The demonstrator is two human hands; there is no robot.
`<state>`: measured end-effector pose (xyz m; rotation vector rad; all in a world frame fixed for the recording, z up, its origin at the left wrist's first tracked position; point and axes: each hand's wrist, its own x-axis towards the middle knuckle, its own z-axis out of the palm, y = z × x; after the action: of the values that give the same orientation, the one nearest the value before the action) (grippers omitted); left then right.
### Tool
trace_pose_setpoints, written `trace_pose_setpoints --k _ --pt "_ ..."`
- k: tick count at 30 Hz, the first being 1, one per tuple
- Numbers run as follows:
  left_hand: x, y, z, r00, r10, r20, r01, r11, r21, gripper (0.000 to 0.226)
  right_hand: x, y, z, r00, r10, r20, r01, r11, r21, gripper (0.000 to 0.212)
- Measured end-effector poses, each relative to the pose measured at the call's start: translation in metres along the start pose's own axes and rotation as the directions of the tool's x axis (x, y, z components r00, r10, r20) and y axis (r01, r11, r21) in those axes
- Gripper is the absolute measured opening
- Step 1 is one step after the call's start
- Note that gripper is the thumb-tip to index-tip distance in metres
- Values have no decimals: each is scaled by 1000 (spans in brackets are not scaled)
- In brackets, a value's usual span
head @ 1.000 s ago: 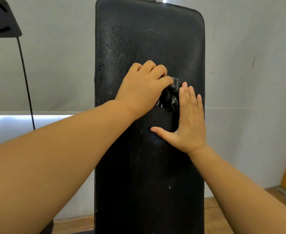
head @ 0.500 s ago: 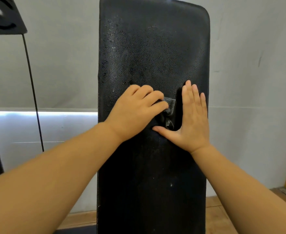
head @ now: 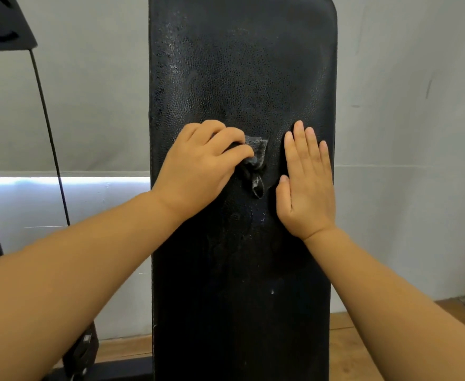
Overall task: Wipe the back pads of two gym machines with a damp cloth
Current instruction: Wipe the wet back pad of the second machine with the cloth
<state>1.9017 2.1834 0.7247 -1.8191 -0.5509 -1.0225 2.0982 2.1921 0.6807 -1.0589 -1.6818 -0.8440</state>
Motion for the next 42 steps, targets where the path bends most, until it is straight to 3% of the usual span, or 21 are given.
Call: trace_pose_setpoints --k 5,12,18,24,28,32,42 --pt "19 -20 -3 991 105 82 -110 992 62 21 0 1 2 1000 -12 -22 11 1000 -19 62" --pt "17 -5 0 992 -122 24 122 992 -21 24 0 3 4 1000 -5 -31 4 1000 -19 58" --pt "-31 14 -10 996 -70 59 73 996 -49 22 0 4 4 999 -11 -35 11 1000 -16 58" --pt "-10 4 -8 997 -2 83 -2 999 46 25 0 4 4 999 -19 -43 18 1000 -25 58" --pt "-5 9 -3 997 -78 26 76 995 62 26 0 3 4 999 -20 -46 19 1000 -18 58" --pt "-16 27 -2 976 -219 -14 218 975 -44 25 0 5 3 999 -22 -43 21 999 -25 58" --pt "-36 32 -8 993 -117 15 117 992 -44 25 0 4 5 998 -25 -55 24 999 -29 58"
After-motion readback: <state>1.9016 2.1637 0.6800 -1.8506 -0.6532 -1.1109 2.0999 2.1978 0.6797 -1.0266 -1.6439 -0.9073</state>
